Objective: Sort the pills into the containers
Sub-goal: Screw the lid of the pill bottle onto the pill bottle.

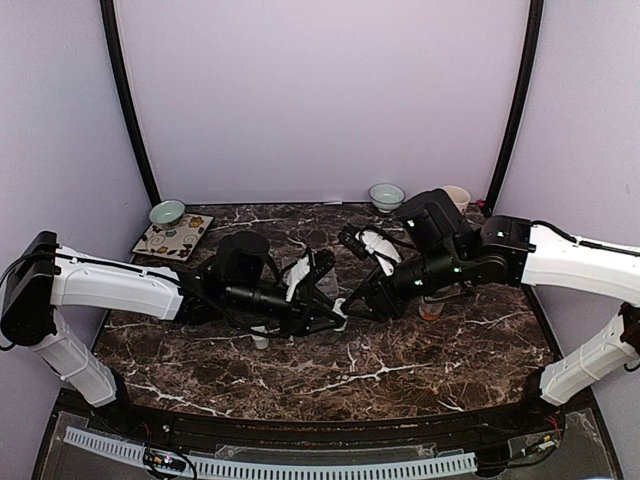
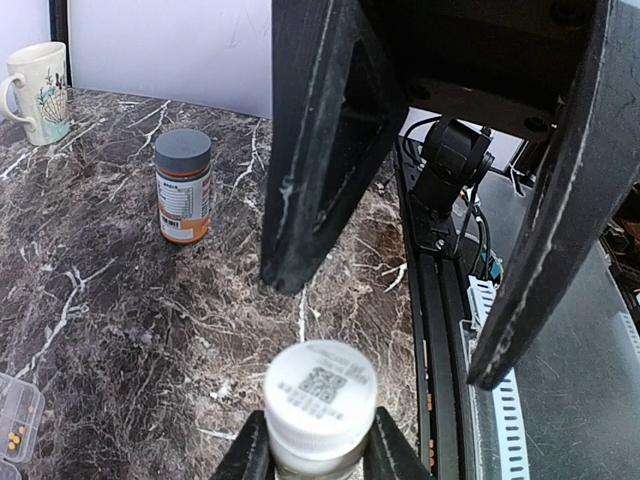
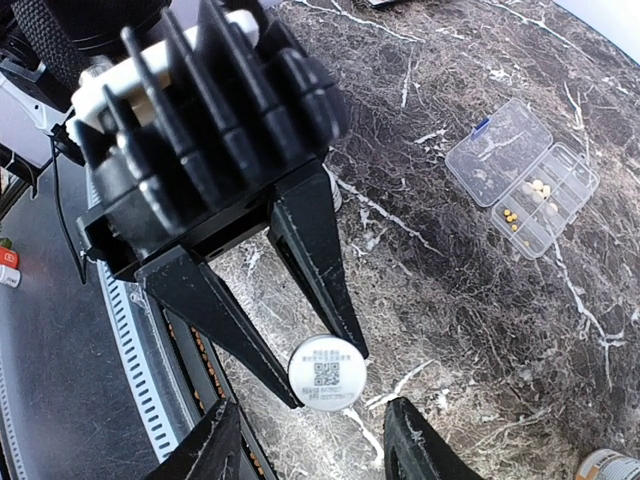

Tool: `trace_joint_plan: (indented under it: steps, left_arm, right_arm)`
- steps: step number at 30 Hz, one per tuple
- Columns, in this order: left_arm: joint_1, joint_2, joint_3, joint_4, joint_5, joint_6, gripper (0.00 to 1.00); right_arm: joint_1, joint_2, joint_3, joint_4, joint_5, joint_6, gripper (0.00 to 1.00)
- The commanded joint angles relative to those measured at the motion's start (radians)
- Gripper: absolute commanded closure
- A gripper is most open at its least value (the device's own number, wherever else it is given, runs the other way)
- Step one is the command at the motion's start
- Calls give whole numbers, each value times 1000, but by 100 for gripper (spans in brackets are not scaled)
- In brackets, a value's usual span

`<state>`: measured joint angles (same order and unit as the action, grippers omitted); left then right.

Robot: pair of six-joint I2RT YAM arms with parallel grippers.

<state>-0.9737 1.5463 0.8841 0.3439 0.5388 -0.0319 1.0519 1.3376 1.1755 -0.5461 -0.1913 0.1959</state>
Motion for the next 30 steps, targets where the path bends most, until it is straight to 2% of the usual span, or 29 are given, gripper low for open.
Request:
trace_joint_plan:
  steps: [1, 30]
  left_arm:
    - [0, -47, 24, -26, 21, 20, 92]
    - [-2, -58, 46, -43, 37, 30, 93]
  right_arm:
    - [0, 5, 17, 52, -23, -4, 50]
    - [-41, 41, -9, 98, -78, 4, 51]
